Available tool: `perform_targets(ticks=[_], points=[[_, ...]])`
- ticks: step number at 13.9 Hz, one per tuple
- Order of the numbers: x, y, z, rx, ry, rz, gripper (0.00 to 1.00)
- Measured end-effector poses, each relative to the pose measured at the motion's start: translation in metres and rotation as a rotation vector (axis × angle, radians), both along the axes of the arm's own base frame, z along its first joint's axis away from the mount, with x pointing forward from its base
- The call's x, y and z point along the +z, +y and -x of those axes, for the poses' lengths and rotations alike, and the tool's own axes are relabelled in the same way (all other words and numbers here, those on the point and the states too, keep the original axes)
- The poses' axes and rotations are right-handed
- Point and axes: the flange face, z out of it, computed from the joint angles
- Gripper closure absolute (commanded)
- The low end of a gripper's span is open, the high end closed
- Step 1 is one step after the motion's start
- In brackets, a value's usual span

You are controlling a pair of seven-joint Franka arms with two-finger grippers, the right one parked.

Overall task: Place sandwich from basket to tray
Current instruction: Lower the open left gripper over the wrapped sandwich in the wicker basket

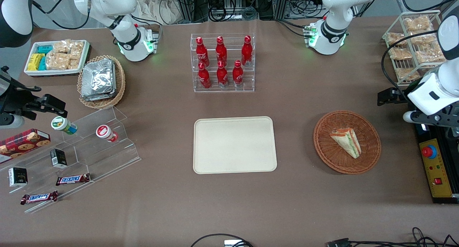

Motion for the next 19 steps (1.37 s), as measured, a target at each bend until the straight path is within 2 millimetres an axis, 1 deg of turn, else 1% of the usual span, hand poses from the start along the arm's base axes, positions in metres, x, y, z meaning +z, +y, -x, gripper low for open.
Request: perform_targets(ticks=[2,5,7,9,11,13,16,17,19], points=[[-0.002,-0.002,-0.005,0.027,0.0,-0.008,0.0],[-0.004,-0.01,-0.009,0.069,0.003,-0.022,0.0],[-0.014,-0.01,-0.012,0.219,0.018,-0.048,0.0],[-0.032,-0.012,-0.017,0.38,0.003,-0.07,0.0],[-0.058,-0.014,-0.017,0.527,-0.01,-0.091,0.0],[-0.088,-0.015,-0.014,0.63,-0.016,-0.104,0.0],[-0.144,-0.014,-0.007,0.725,-0.047,-0.102,0.0],[-0.165,-0.014,-0.002,0.748,-0.059,-0.097,0.0],[-0.199,-0.015,0.01,0.779,-0.077,-0.089,0.0]])
